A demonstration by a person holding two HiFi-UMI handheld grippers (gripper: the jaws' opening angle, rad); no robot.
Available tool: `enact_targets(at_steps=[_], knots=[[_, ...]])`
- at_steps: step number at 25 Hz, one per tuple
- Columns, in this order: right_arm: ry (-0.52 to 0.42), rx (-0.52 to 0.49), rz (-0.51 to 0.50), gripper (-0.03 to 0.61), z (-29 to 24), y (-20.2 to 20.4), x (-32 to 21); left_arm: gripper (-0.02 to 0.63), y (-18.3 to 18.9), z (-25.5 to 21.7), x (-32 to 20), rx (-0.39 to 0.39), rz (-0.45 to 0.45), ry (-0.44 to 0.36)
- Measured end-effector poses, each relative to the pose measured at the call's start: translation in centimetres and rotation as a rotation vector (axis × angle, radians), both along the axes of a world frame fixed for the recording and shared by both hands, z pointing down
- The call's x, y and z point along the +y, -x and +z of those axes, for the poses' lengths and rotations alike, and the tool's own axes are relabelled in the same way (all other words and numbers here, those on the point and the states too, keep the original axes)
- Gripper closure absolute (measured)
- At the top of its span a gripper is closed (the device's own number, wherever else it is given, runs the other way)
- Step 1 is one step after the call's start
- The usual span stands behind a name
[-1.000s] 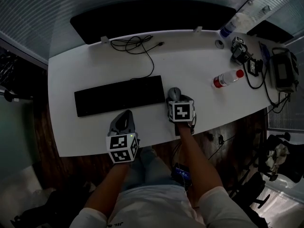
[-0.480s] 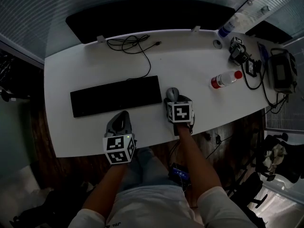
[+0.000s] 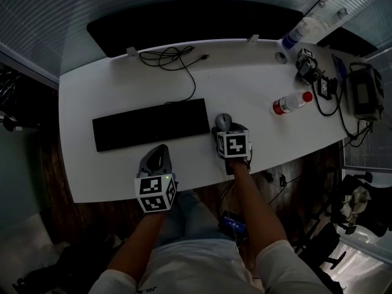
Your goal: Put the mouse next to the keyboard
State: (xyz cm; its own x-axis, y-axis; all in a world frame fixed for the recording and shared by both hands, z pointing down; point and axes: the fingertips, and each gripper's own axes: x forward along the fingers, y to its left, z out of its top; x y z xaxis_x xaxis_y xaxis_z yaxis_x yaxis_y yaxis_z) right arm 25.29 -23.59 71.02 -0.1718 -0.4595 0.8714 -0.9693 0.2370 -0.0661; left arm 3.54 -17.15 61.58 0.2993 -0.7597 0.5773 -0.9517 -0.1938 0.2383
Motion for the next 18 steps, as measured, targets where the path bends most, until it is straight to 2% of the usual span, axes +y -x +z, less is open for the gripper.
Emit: enact_targets(at_steps=[9, 16, 17, 18], knots=[[-0.055, 0.023, -0.009, 0.287, -2.2, 0.1, -0.3, 0.612, 0.5, -1.2, 0.0, 0.003, -0.015, -0.022], [-0.097, 0.0, -0.027, 0.29, -6.6, 2.5, 2.9, 0.612, 1.7, -4.0, 0.9, -0.012, -0.012, -0.052], [-0.104, 0.001, -0.035, 0.308, -7.2, 2.9, 3.5, 0.612, 2.0, -4.5, 1.2, -0.012, -0.011, -0.056], [-0.115, 0.008, -0.042, 0.353, -7.8, 3.3, 4.0, 0.612, 2.3, -5.0, 1.6, -0.011, -0.01, -0.059]])
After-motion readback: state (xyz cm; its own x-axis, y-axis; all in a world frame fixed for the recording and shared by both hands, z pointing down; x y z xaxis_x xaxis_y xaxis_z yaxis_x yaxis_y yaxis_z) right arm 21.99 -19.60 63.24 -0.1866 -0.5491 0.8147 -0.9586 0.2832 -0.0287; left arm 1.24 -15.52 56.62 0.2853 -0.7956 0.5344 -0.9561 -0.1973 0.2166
